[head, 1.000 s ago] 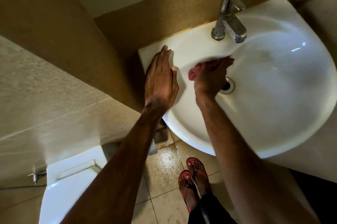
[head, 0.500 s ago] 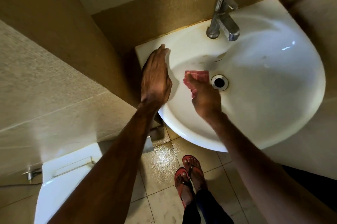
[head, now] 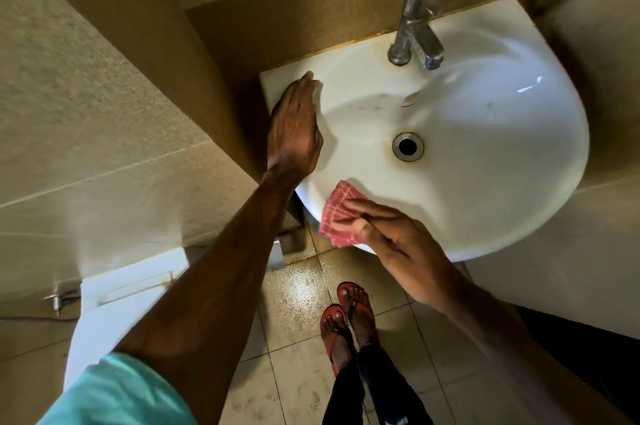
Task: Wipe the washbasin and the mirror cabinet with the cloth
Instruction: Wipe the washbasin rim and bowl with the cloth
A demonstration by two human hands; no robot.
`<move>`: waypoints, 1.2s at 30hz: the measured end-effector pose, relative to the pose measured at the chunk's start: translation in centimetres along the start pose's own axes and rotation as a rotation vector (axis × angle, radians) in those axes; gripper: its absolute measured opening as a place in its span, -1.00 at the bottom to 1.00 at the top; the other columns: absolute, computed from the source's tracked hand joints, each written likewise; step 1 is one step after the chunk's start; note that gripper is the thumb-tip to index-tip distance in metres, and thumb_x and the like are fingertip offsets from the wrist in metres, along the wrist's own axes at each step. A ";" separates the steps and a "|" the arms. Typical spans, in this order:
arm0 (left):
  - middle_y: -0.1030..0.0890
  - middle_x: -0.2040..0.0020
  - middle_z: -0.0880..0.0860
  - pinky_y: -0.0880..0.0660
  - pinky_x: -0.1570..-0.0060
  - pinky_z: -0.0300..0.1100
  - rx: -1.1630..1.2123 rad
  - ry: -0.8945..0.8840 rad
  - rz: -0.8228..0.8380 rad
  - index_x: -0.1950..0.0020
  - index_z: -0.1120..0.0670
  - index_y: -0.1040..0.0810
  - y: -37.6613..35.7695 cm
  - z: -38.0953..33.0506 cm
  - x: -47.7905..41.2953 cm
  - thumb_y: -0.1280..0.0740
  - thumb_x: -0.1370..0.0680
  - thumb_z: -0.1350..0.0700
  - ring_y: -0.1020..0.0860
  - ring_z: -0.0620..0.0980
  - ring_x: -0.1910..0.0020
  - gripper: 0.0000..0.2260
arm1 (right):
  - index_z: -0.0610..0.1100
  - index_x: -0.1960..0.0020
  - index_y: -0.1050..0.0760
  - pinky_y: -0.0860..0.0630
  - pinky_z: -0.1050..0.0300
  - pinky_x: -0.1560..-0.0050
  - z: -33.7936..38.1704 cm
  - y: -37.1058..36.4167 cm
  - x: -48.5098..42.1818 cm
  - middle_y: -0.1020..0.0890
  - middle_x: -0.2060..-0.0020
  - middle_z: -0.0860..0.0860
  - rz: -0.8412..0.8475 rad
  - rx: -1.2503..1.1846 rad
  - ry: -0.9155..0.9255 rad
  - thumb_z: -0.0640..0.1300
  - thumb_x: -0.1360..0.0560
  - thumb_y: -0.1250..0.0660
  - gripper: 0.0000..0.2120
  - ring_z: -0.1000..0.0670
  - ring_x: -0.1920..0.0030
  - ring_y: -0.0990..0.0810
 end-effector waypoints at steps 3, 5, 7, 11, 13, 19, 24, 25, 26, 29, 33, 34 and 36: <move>-0.47 -0.48 0.16 -0.34 -0.51 -0.01 -0.031 0.001 0.009 -0.47 0.23 -0.44 0.0 0.1 0.0 -0.23 -0.63 0.27 -0.40 0.11 -0.52 -0.61 | 0.02 -0.29 -0.67 -0.60 -0.03 -0.33 -1.2 0.7 1.6 -0.64 -0.31 0.12 -0.144 0.122 0.062 0.04 -0.59 -0.38 -0.69 0.14 -0.36 -0.56; -0.50 -0.45 0.20 -0.38 -0.47 0.01 -0.054 -0.040 -0.018 -0.44 0.26 -0.47 0.0 0.0 0.2 -0.24 -0.63 0.31 -0.44 0.13 -0.49 -0.63 | 0.02 -0.36 -0.60 -0.65 0.03 -0.21 -1.3 1.0 1.5 -0.60 -0.31 0.10 -0.155 0.145 0.053 -0.05 -0.48 -0.54 -0.54 0.10 -0.28 -0.59; -0.54 -0.41 0.23 -0.42 -0.43 0.03 -0.065 -0.078 -0.045 -0.41 0.30 -0.50 -0.1 -0.1 0.4 -0.22 -0.64 0.32 -0.48 0.15 -0.45 -0.66 | -0.01 -0.51 -0.41 -0.60 0.05 -0.27 -1.2 0.5 0.9 -0.44 -0.40 0.03 -0.078 0.264 0.012 -0.04 -0.42 -0.61 -0.28 0.03 -0.36 -0.48; -0.54 -0.40 0.25 -0.42 -0.45 0.07 -0.053 -0.031 -0.023 -0.39 0.31 -0.50 0.0 -0.3 0.3 -0.23 -0.61 0.36 -0.48 0.19 -0.44 -0.65 | -0.08 -0.55 -0.32 -0.47 -0.20 -0.37 0.4 -2.1 -0.8 -0.35 -0.47 -0.09 0.022 0.734 0.036 0.13 -0.48 -0.50 -0.26 -0.13 -0.48 -0.32; -0.51 -0.41 0.27 -0.40 -0.46 0.11 -0.027 -0.007 -0.012 -0.39 0.32 -0.49 0.2 -0.6 0.5 -0.22 -0.62 0.35 -0.46 0.22 -0.46 -0.67 | -0.15 -0.53 -0.36 -0.44 -0.21 -0.40 0.8 -3.8 -0.8 -0.42 -0.48 -0.16 -0.039 0.846 0.067 0.11 -0.48 -0.51 -0.26 -0.20 -0.48 -0.40; -0.37 -0.54 0.17 -0.24 -0.58 -0.05 0.046 0.041 0.147 -0.43 0.19 -0.43 0.2 -3.2 2.4 -0.16 -0.61 0.30 -0.26 0.15 -0.58 -0.62 | -0.11 -0.63 -0.27 -0.24 -0.11 -0.59 -0.7 -6.5 1.1 -0.33 -0.61 -0.10 -0.243 0.928 0.305 -0.18 -0.62 -0.22 -0.43 -0.14 -0.61 -0.29; -0.37 -0.54 0.11 -0.54 -0.29 -0.01 0.036 -0.028 0.306 -0.44 0.14 -0.40 0.1 -5.8 4.5 -0.21 -0.57 0.30 -0.30 0.11 -0.55 -0.58 | 0.00 -0.57 -0.40 -0.39 -0.07 -0.50 -3.8 -3.1 3.9 -0.41 -0.57 0.01 -0.285 0.944 0.430 -0.20 -0.73 -0.10 -0.57 -0.06 -0.58 -0.37; -0.37 -0.54 0.10 -0.57 -0.24 -0.01 0.030 -0.026 0.323 -0.42 0.14 -0.41 0.1 -6.1 4.6 -0.21 -0.56 0.30 -0.30 0.10 -0.54 -0.59 | 0.01 -0.57 -0.41 -0.41 -0.08 -0.49 -4.8 -1.9 4.8 -0.42 -0.57 0.02 -0.300 0.946 0.435 -0.19 -0.74 -0.13 -0.58 -0.05 -0.57 -0.39; -0.37 -0.54 0.10 -0.58 -0.21 -0.02 0.022 -0.017 0.333 -0.41 0.14 -0.43 0.2 -6.3 4.7 -0.22 -0.57 0.31 -0.31 0.09 -0.54 -0.60 | 0.02 -0.57 -0.40 -0.41 -0.09 -0.48 -5.8 -0.7 5.7 -0.41 -0.57 0.03 -0.299 0.956 0.430 -0.18 -0.71 -0.22 -0.56 -0.05 -0.57 -0.39; -0.42 -0.51 0.10 -0.62 -0.21 0.00 -0.008 0.019 0.355 -0.39 0.13 -0.44 0.2 -6.7 4.7 -0.25 -0.58 0.29 -0.35 0.07 -0.51 -0.64 | -0.01 -0.56 -0.42 -0.44 -0.14 -0.44 -7.3 1.9 7.4 -0.45 -0.54 -0.01 -0.268 0.987 0.389 -0.17 -0.62 -0.39 -0.48 -0.09 -0.53 -0.45; -0.46 -0.48 0.09 -0.59 -0.19 -0.02 -0.039 0.050 0.366 -0.36 0.13 -0.50 0.1 -6.8 4.8 -0.25 -0.59 0.28 -0.40 0.05 -0.48 -0.66 | -0.03 -0.50 -0.50 -0.44 -0.12 -0.43 -5.4 1.4 7.3 -0.54 -0.47 -0.01 -0.318 0.942 0.313 -0.16 -0.70 -0.26 -0.62 -0.10 -0.45 -0.53; -0.47 -0.48 0.08 -0.59 -0.19 -0.02 -0.045 0.057 0.369 -0.36 0.13 -0.50 0.1 -6.8 4.8 -0.26 -0.59 0.28 -0.41 0.05 -0.47 -0.66 | -0.04 -0.48 -0.52 -0.44 -0.10 -0.43 -4.5 1.0 6.9 -0.56 -0.45 -0.01 -0.321 0.917 0.302 -0.11 -0.75 -0.11 -0.63 -0.10 -0.43 -0.55; -0.48 -0.45 0.08 -0.61 -0.16 -0.01 -0.051 0.069 0.376 -0.37 0.11 -0.49 0.0 -6.7 4.9 -0.25 -0.59 0.27 -0.44 0.04 -0.44 -0.66 | -0.07 -0.49 -0.52 -0.42 -0.08 -0.46 -3.6 -0.1 6.2 -0.57 -0.44 -0.03 -0.297 0.915 0.273 -0.09 -0.77 0.02 -0.56 -0.10 -0.43 -0.55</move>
Point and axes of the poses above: each hand's wrist, its own x-axis away from the middle knuckle, its own y-axis out of the back of the hand, z = x × y, the point moved 4 cm from there along -x, towards the middle knuckle
